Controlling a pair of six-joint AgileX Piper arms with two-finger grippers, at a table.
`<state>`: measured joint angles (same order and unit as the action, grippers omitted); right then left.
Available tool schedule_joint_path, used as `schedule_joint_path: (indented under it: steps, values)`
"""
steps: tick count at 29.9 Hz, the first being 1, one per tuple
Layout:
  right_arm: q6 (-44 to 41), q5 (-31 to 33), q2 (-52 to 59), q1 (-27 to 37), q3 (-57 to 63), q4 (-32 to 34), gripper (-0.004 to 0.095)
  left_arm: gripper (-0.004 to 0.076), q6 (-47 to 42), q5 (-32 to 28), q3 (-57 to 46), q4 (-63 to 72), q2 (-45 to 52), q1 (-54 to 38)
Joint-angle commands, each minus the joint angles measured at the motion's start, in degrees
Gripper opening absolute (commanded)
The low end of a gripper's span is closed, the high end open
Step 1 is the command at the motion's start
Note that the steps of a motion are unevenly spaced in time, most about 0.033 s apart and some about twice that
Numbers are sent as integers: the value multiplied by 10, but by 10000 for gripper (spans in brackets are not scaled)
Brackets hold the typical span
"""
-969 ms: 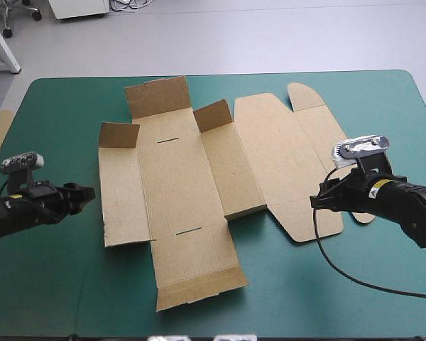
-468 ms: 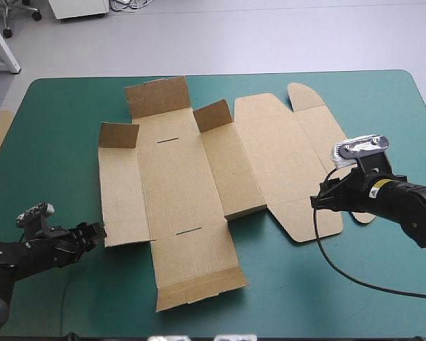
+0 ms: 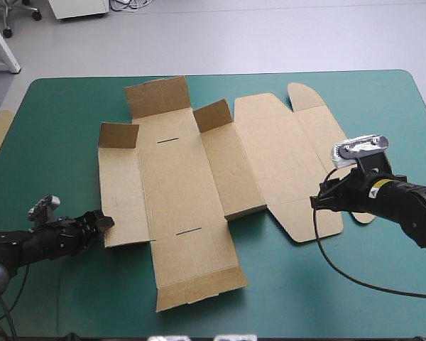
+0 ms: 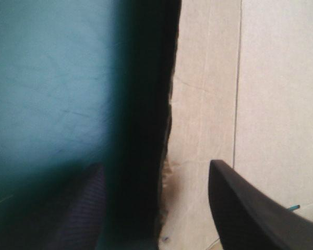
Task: Fold the box
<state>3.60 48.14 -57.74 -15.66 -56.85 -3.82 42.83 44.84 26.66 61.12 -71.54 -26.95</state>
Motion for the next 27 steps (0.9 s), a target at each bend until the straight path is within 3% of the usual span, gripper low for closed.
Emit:
schedule_joint_path:
  steps: [1,10,20,23,27]
  values:
    - [5,-29,7,3,-20,2,486,424,60,30,12,97,-29,1]
    - [5,-27,7,3,-20,2,486,412,130,39,12,186,-87,21]
    - [5,-24,7,3,-20,2,486,391,159,2,48,252,-112,90]
    - [5,-21,7,3,-20,2,486,314,155,-3,55,255,-112,90]
    - [5,-15,7,3,-20,2,486,106,155,-7,58,258,-114,94]
